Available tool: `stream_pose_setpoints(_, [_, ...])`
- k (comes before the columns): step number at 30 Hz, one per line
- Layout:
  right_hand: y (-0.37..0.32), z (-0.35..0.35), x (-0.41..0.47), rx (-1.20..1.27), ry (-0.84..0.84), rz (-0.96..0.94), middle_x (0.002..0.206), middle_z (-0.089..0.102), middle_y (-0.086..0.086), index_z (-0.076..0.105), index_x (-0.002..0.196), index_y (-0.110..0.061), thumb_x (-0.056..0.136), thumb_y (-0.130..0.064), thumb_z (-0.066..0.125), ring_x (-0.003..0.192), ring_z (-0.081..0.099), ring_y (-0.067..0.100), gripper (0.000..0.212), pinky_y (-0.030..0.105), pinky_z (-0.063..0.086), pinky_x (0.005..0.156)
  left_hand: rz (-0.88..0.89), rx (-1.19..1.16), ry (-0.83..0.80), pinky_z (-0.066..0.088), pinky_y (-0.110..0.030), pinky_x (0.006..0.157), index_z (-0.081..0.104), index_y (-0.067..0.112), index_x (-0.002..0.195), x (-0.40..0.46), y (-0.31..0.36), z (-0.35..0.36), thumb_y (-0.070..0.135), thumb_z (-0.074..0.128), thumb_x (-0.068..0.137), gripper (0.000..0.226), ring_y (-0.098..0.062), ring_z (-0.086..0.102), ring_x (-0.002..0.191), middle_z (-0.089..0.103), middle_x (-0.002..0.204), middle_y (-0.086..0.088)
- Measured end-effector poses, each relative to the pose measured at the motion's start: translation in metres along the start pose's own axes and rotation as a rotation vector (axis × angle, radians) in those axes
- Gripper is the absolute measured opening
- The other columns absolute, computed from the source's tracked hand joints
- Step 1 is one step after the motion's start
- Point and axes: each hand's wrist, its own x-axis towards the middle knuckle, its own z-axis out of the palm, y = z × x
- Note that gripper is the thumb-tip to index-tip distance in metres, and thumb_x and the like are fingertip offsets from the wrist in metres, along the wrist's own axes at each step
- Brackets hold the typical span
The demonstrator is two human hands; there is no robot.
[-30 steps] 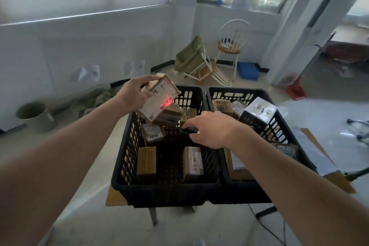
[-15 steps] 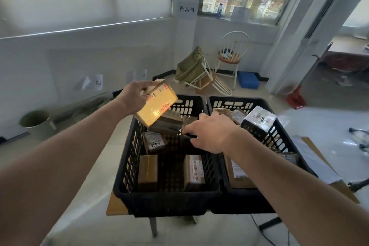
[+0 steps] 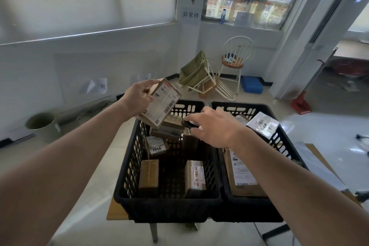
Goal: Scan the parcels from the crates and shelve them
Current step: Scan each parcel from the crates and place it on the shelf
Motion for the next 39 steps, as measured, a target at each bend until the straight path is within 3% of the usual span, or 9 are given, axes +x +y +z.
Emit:
stream_pose_setpoints(4, [0.008, 0.005, 0.017, 0.335, 0.234, 0.004, 0.147, 0.052, 0.01, 0.039, 0.158, -0.051, 0.11, -0.046, 0.047, 0.134, 0.051, 0.037, 0.049, 0.055, 0.046, 0.11, -0.032, -0.136, 0.018, 0.066, -0.051, 0.073, 0.049, 0.044, 0.15, -0.017, 0.014, -0.004, 0.006, 0.054, 0.106, 0.058, -0.033, 0.068, 0.106, 0.064, 0.122, -0.004])
stream_pose_setpoints(9, [-0.004, 0.005, 0.036, 0.804, 0.537, -0.039, 0.143, 0.062, 0.01, 0.046, 0.156, -0.042, 0.11, -0.037, 0.053, 0.123, 0.064, 0.028, 0.047, 0.053, 0.053, 0.107, -0.042, -0.249, 0.169, 0.066, -0.051, 0.071, 0.041, 0.032, 0.157, -0.052, 0.035, -0.007, 0.006, 0.052, 0.107, 0.057, -0.033, 0.067, 0.103, 0.06, 0.121, -0.008])
stream_pose_setpoints(15, [-0.021, -0.011, 0.03, 1.107, 0.541, -0.264, 0.158, 0.054, 0.003, 0.043, 0.16, -0.036, 0.113, -0.033, 0.048, 0.144, 0.052, 0.03, 0.047, 0.058, 0.04, 0.121, -0.036, -0.367, 0.362, 0.064, -0.058, 0.083, 0.046, 0.033, 0.152, -0.117, 0.056, 0.0, 0.008, 0.054, 0.107, 0.052, -0.04, 0.067, 0.114, 0.062, 0.128, -0.018])
stream_pose_setpoints(17, [-0.026, -0.013, 0.022, 1.149, 0.489, -0.38, 0.161, 0.051, -0.002, 0.041, 0.161, -0.038, 0.114, -0.033, 0.045, 0.141, 0.053, 0.019, 0.047, 0.044, 0.044, 0.118, -0.022, -0.382, 0.44, 0.064, -0.056, 0.083, 0.047, 0.033, 0.152, -0.146, 0.067, 0.007, 0.007, 0.054, 0.107, 0.052, -0.039, 0.066, 0.115, 0.061, 0.129, -0.018])
stream_pose_setpoints(20, [-0.041, -0.016, 0.008, 1.235, 0.39, -0.563, 0.148, 0.055, -0.012, 0.044, 0.16, -0.039, 0.116, -0.028, 0.044, 0.103, 0.058, -0.02, 0.046, 0.006, 0.053, 0.08, -0.018, -0.35, 0.602, 0.064, -0.054, 0.086, 0.047, 0.035, 0.151, -0.191, 0.081, 0.016, 0.009, 0.056, 0.106, 0.052, -0.035, 0.065, 0.119, 0.061, 0.129, -0.014])
stream_pose_setpoints(25, [-0.086, -0.004, -0.033, 1.277, 0.253, -0.762, 0.138, 0.06, -0.001, 0.047, 0.142, -0.072, 0.106, -0.049, 0.044, 0.124, 0.061, 0.023, 0.042, 0.055, 0.065, 0.088, -0.021, -0.282, 0.864, 0.064, -0.049, 0.089, 0.047, 0.041, 0.15, -0.28, 0.103, 0.025, 0.014, 0.06, 0.106, 0.053, -0.028, 0.062, 0.125, 0.06, 0.131, -0.01])
stream_pose_setpoints(30, [-0.143, 0.005, -0.101, 1.257, 0.207, -0.954, 0.14, 0.059, 0.003, 0.037, 0.151, -0.07, 0.101, -0.065, 0.037, 0.128, 0.06, 0.021, 0.05, 0.053, 0.06, 0.098, -0.022, -0.176, 1.1, 0.063, -0.05, 0.093, 0.052, 0.041, 0.147, -0.385, 0.12, 0.031, 0.018, 0.064, 0.103, 0.052, -0.019, 0.059, 0.133, 0.063, 0.137, -0.001])
stream_pose_setpoints(36, [-0.215, 0.018, -0.206, 1.294, 0.102, -1.173, 0.143, 0.055, 0.001, 0.04, 0.157, -0.056, 0.114, -0.036, 0.044, 0.132, 0.054, 0.019, 0.048, 0.048, 0.062, 0.097, -0.024, -0.065, 1.349, 0.063, -0.03, 0.082, 0.051, 0.04, 0.14, -0.516, 0.142, 0.043, 0.007, 0.062, 0.104, 0.05, -0.012, 0.059, 0.131, 0.062, 0.14, 0.003])
stream_pose_setpoints(39, [-0.252, 0.029, -0.265, 1.306, 0.074, -1.276, 0.141, 0.056, 0.0, 0.041, 0.157, -0.055, 0.113, -0.035, 0.046, 0.131, 0.054, 0.017, 0.049, 0.055, 0.061, 0.099, -0.068, 0.049, 1.451, 0.064, -0.034, 0.087, 0.051, 0.031, 0.15, -0.588, 0.152, 0.047, 0.011, 0.063, 0.104, 0.051, -0.012, 0.063, 0.127, 0.057, 0.147, 0.004])
